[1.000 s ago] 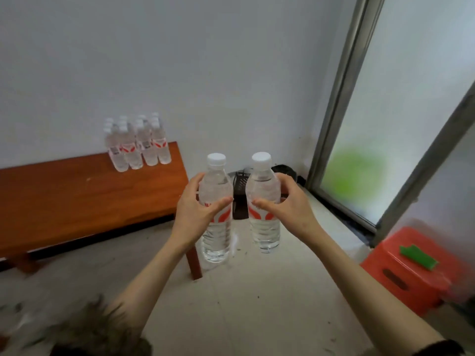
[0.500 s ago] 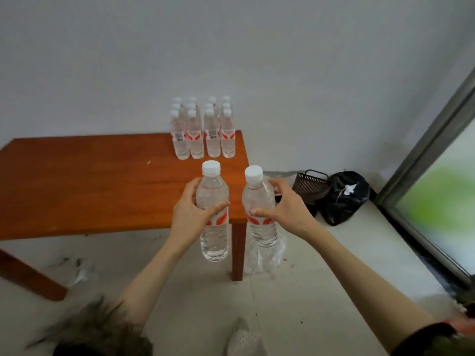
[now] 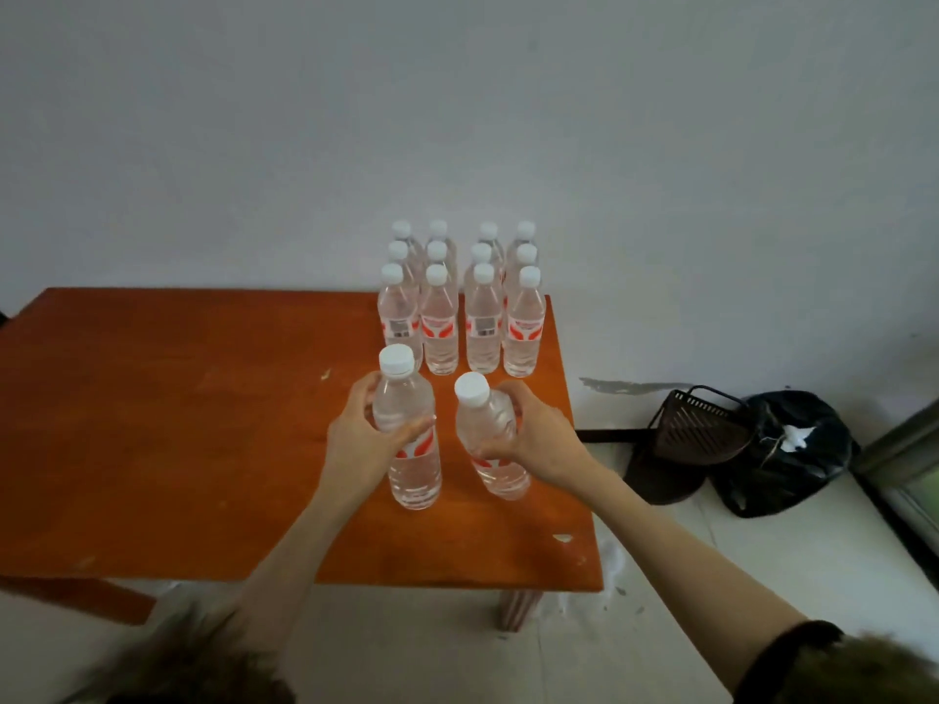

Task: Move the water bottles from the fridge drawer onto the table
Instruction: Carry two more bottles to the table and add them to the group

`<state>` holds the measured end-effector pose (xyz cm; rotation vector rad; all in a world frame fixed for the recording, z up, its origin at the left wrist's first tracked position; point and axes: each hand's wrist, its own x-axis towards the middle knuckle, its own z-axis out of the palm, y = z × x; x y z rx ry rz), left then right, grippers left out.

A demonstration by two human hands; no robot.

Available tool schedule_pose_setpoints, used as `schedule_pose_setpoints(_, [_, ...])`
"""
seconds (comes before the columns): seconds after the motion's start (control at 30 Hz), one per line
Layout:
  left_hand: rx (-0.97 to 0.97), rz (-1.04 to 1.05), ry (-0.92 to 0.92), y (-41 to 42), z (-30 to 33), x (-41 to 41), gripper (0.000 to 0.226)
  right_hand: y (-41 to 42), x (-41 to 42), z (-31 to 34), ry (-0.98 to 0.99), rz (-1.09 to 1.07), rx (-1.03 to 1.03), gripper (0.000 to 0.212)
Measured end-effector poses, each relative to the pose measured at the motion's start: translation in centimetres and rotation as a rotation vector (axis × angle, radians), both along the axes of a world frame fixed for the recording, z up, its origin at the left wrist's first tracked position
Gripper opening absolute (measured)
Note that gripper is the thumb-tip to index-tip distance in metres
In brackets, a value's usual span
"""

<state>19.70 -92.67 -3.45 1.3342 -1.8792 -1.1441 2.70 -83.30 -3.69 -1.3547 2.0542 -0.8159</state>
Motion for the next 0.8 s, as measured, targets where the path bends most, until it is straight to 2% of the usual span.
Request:
schedule_pose_setpoints(0.27, [0.018,-0.075,-0.037,-10.5,-2.5,-1.9,0.082,-10.1,-1.3,-3.5,-0.050,-0.116,0.035,0.082])
schedule_pose_setpoints(0.4, [0.011,-0.151,-0.071,-15.1,-3.9,-2.8,0.084,-14.4,-1.6,-5.2,-0.103,-0.186,0.028,0.079])
schedule_pose_setpoints(0.6, [0.008,-0.241,-0.091,-18.9,-5.0,-4.1,0.083,-18.9,-1.9,-6.0,-0.119,-0.218,0.034,0.082])
schedule_pose_setpoints(0.8, [0.028,-0.243,-0.074,-19.8,-6.2,-4.9,0.083,-20.4,-2.3,-6.1,-0.173,-0.276,0.014,0.083])
